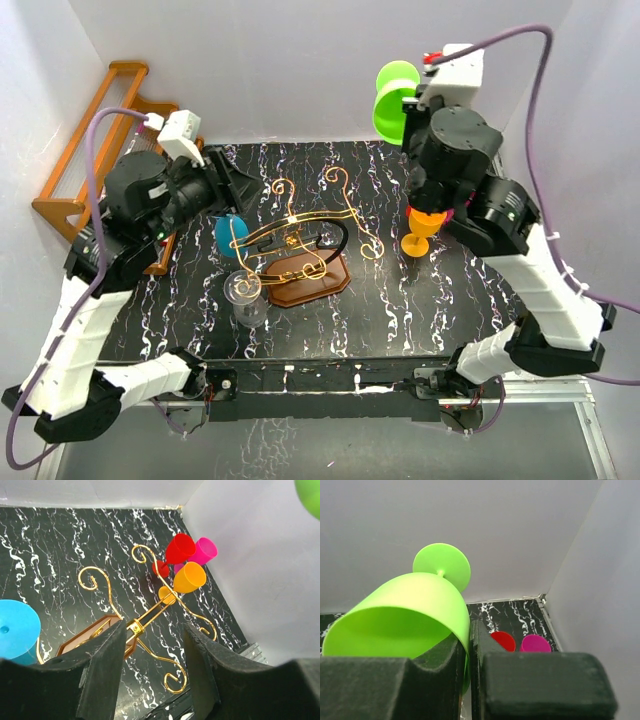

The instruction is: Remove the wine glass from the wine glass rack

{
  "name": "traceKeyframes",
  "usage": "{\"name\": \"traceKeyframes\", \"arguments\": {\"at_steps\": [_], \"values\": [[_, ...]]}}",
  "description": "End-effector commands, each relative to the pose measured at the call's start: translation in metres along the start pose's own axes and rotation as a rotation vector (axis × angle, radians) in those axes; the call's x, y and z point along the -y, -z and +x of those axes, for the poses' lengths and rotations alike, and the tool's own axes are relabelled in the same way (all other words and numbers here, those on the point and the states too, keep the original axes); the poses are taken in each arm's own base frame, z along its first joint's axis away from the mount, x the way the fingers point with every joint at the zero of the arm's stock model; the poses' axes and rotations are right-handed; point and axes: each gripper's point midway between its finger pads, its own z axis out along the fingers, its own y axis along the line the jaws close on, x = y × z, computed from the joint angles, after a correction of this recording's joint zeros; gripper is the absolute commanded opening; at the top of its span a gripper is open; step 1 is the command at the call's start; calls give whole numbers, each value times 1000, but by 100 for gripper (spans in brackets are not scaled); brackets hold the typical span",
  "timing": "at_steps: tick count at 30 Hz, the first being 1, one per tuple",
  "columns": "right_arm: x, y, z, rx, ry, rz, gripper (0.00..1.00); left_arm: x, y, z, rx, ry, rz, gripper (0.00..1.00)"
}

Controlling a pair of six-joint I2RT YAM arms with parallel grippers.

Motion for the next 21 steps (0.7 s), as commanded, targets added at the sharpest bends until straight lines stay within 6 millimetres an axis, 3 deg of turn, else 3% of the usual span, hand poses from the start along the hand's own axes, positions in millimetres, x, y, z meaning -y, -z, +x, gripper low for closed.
{"name": "traceKeyframes", "arguments": {"at_steps": [1, 5, 7, 9, 12, 15, 18, 21], "values": [[-2, -16, -34, 68, 71, 58, 8, 12, -1, -12, 26, -30, 52, 46], [-18, -60, -24, 63, 141, 59, 8, 12, 1, -17, 42, -34, 48, 46], [-17, -89, -8, 24, 133, 33, 8, 12, 2, -19, 48, -34, 44, 46], [-5, -117, 18, -47, 97, 2, 8, 11, 3, -19, 46, -35, 40, 45], [49, -146, 60, -213, -84, 11, 8, 10, 4, -17, 42, -36, 33, 45], [116, -139, 92, -345, -230, 73, 8, 5, 3, -18, 37, -51, 2, 44], [175, -107, 113, -399, -294, 182, 8, -2, 1, -21, 30, -79, -42, 43], [196, -65, 147, -517, -308, 244, 8, -13, -5, -24, 26, -101, -105, 41]]}}
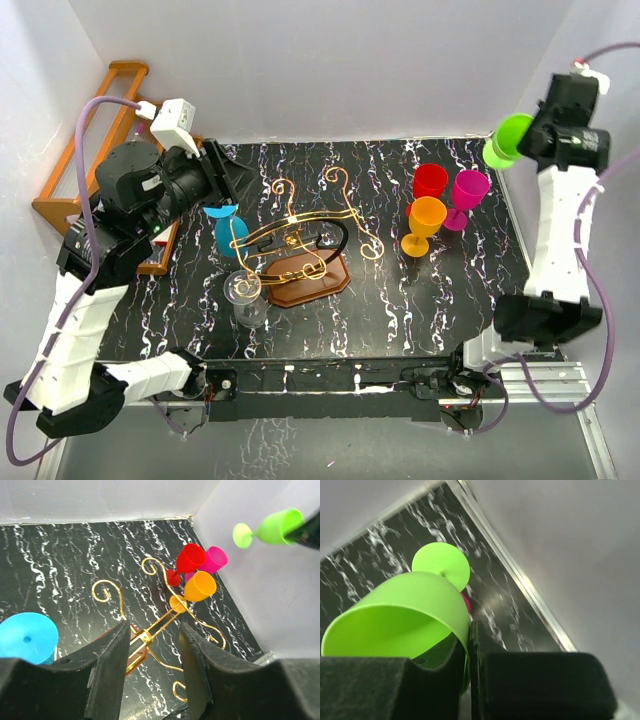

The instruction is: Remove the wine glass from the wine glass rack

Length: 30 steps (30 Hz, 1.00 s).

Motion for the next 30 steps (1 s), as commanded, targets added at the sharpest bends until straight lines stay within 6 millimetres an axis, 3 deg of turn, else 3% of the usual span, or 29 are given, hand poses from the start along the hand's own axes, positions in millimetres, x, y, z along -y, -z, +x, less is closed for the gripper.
{"name": "traceKeyframes", "arguments": {"at_steps": [1, 7, 13, 21, 26, 30], "values": [[18, 84, 33, -46, -123, -118, 8, -17, -3, -9, 10, -61, -97, 41], [23, 98, 97, -170, -134, -141, 8, -41, -23, -4, -66, -127, -240, 41], [23, 82, 143, -290, -107, -133, 8, -60, -45, -2, -108, -189, -335, 39], [25, 71, 146, -298, -93, -113, 8, -101, -72, -28, -65, -33, -335, 31], [29, 65, 148, -307, -76, -88, 8, -126, -89, -25, -96, 60, -334, 30], [30, 52, 163, -343, -63, -77, 8, -140, -90, -26, -81, 121, -335, 30]]}}
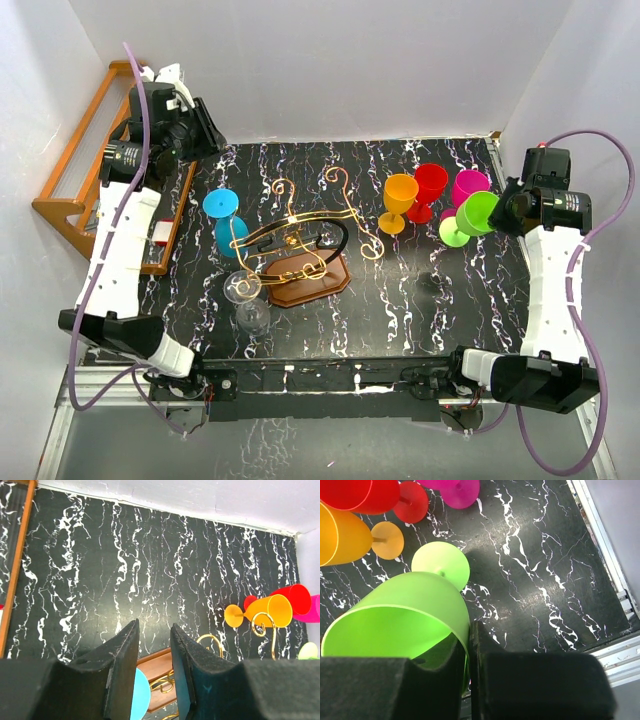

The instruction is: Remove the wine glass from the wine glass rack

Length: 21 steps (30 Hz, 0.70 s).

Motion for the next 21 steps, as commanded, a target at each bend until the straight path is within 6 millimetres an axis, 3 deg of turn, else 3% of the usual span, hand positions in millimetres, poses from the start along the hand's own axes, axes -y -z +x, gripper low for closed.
{"name": "traceKeyframes", "arguments": {"at_steps": [1, 9, 14, 21], "values": [[-2, -15, -15, 60, 8, -4, 8, 4, 6, -12, 33, 72, 79, 30], [-21, -62, -2, 4, 22, -101, 8, -28, 5, 1, 13, 153, 35, 30], [-33, -79, -7, -21, 29, -143, 8, -45, 1, 14, -20, 250, 54, 31], [-65, -107, 10, -81, 144, -126, 7, -65, 10, 28, -25, 324, 37, 35]]}}
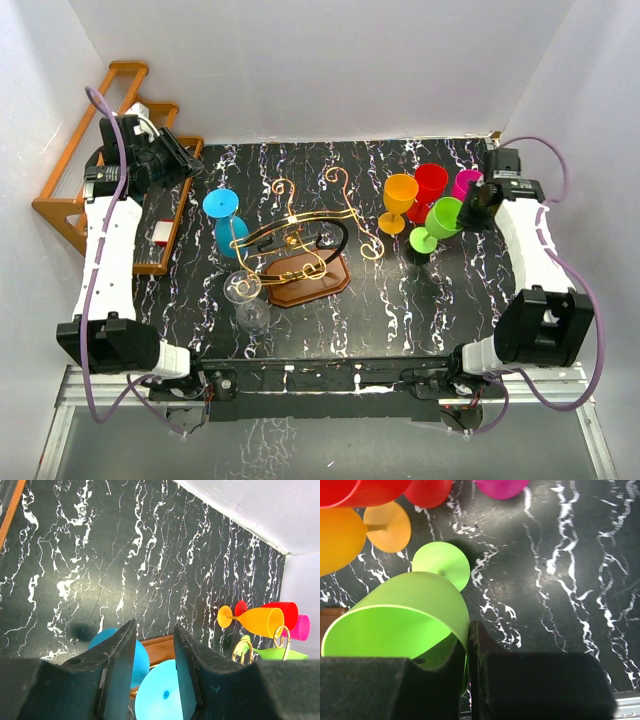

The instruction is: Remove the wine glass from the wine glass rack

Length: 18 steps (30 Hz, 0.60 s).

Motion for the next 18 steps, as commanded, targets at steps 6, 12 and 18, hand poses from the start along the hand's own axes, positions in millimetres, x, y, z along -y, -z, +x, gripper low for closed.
{"name": "traceKeyframes", "arguments": {"at_steps": [6, 12, 18], "values": [[-41, -27, -15, 40, 119, -2, 8, 6, 41, 9, 33, 34, 73, 40], [-68, -33, -9, 29, 192, -27, 17, 7, 57, 21, 51, 43, 97, 45], [-91, -13, -18, 70, 219, -109, 33, 4, 62, 31, 44, 49, 101, 49]]}}
